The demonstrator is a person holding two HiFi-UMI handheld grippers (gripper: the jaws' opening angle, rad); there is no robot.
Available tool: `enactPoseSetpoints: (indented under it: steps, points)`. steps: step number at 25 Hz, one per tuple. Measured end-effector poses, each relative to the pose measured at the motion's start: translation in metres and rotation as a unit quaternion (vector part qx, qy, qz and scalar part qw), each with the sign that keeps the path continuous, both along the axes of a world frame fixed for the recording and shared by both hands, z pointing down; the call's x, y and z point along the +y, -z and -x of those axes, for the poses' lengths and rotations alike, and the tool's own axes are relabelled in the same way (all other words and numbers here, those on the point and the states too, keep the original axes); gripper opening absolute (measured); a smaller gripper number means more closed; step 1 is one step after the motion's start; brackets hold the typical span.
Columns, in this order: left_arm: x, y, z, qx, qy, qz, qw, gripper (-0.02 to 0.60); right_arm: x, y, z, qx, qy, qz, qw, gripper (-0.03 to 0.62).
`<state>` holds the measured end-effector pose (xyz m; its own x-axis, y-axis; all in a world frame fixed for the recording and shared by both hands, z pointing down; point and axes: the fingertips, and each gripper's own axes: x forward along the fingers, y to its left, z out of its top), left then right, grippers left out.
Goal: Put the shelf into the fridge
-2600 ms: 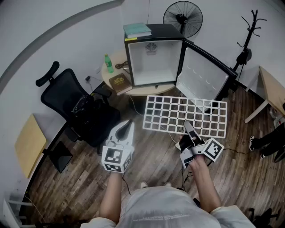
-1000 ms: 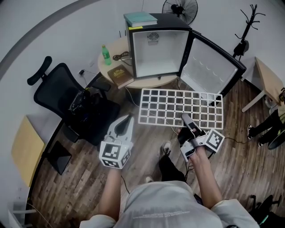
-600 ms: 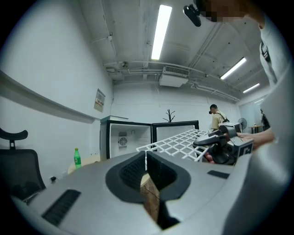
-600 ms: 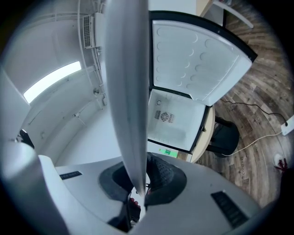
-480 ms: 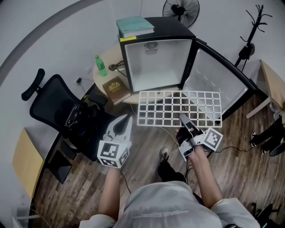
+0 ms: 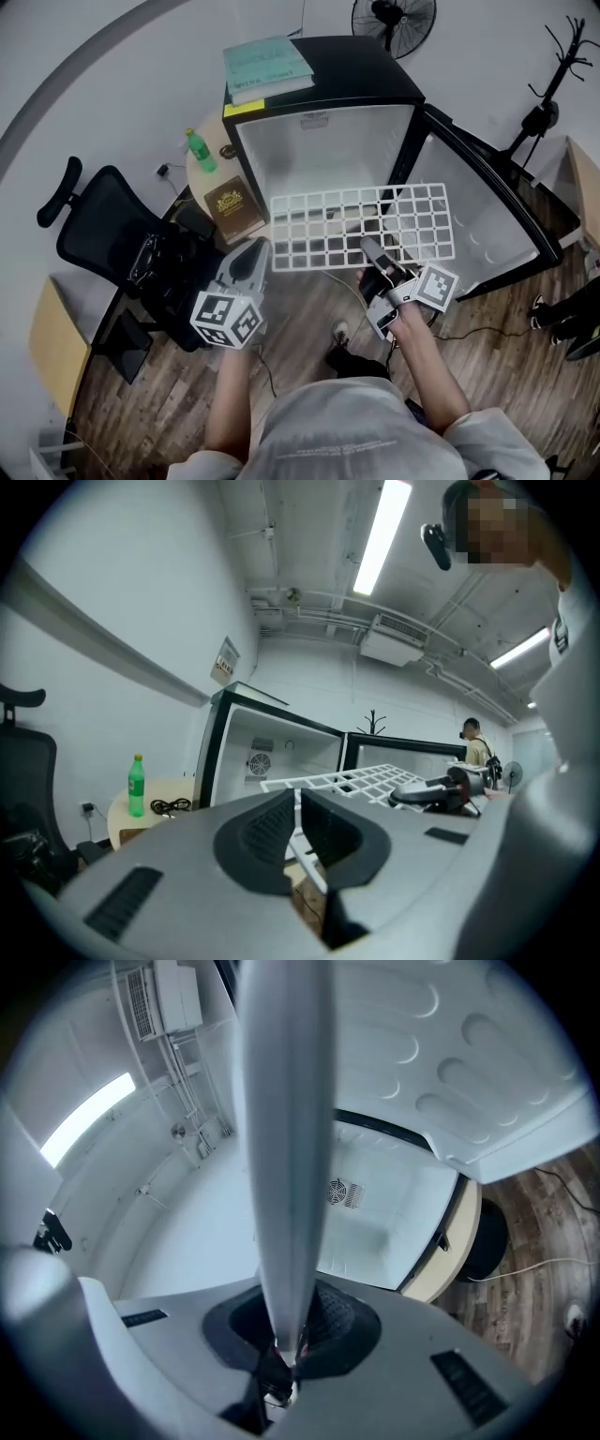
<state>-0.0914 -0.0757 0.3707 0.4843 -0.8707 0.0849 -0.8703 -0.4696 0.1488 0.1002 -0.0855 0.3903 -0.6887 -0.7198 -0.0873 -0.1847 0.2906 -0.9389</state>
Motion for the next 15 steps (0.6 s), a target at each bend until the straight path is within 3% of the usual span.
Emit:
enactPoseSetpoints:
  steps: [7, 10, 15]
  points:
    - [-0.049, -0.003, 0.008, 0.053, 0.045, 0.037, 0.9969, 0.03, -0.052, -0.014, 0.009, -0.003, 0.046, 0.028, 0.999, 0.038]
    - [-0.061, -0.017, 0.018, 0.045, 0.068, 0.065, 0.9945, 0.107, -0.068, -0.021, 0.02, -0.006, 0.067, 0.032, 0.997, 0.038]
    - [-0.072, -0.047, 0.029, 0.024, 0.077, 0.106, 0.9911, 0.11, -0.086, -0.029, 0.036, -0.016, 0.086, 0.036, 0.996, 0.038]
